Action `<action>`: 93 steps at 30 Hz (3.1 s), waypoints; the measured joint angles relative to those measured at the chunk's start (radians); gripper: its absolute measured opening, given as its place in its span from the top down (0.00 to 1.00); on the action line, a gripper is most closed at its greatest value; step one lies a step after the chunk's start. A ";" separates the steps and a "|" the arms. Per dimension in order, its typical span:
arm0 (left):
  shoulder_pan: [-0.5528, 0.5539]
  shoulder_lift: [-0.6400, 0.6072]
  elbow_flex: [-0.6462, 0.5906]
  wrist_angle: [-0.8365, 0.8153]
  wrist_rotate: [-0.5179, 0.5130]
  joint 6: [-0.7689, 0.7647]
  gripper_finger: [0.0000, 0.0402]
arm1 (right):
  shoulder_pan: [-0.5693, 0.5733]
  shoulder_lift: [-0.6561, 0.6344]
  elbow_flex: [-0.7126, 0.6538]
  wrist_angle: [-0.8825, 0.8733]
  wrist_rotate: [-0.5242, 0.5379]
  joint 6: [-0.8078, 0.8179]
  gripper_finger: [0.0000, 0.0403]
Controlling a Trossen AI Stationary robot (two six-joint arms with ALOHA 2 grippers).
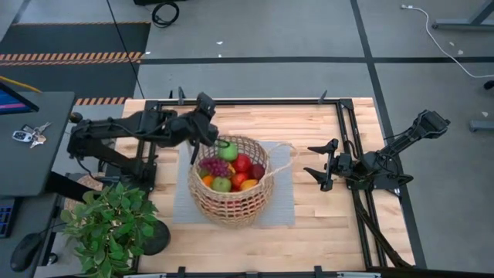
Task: Build produce basket
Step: Adjust the brown basket, then return to Home Position
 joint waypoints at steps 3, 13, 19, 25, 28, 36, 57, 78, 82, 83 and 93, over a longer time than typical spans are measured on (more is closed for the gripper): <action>0.037 0.000 0.000 0.010 0.003 0.012 0.98 | 0.000 0.000 0.000 0.000 0.000 0.000 0.10; 0.117 0.009 0.001 -0.086 0.261 -0.195 0.92 | 0.000 0.000 0.000 0.000 0.000 0.000 0.10; 0.116 0.024 -0.012 -0.120 0.280 -0.307 0.80 | 0.000 0.000 0.000 0.000 0.000 0.000 0.10; 0.071 0.029 -0.139 0.036 0.156 -0.290 0.79 | 0.000 0.000 0.000 0.000 0.000 0.000 0.10; 0.056 0.029 -0.164 0.122 0.126 -0.293 0.83 | 0.000 0.000 0.000 0.000 0.000 0.000 0.10; 0.133 -0.045 -0.164 0.357 0.268 -0.462 0.92 | 0.000 0.000 0.000 0.000 0.000 0.000 0.10; 0.309 -0.661 -0.604 0.699 0.729 -0.756 0.98 | 0.000 0.000 0.000 0.000 0.000 0.000 0.10; 0.308 -1.121 -0.983 0.891 0.879 -0.974 0.98 | 0.000 0.000 0.000 0.000 0.000 0.000 0.10; 0.308 -1.194 -1.090 0.957 0.887 -1.004 0.98 | 0.000 0.000 0.000 0.000 0.000 0.000 0.10; 0.308 -1.211 -1.118 0.981 0.886 -1.016 0.98 | 0.000 0.000 0.000 0.000 0.000 0.000 0.10; 0.303 -1.313 -1.294 1.129 0.944 -1.075 0.98 | 0.000 0.000 0.000 0.000 0.000 0.000 0.10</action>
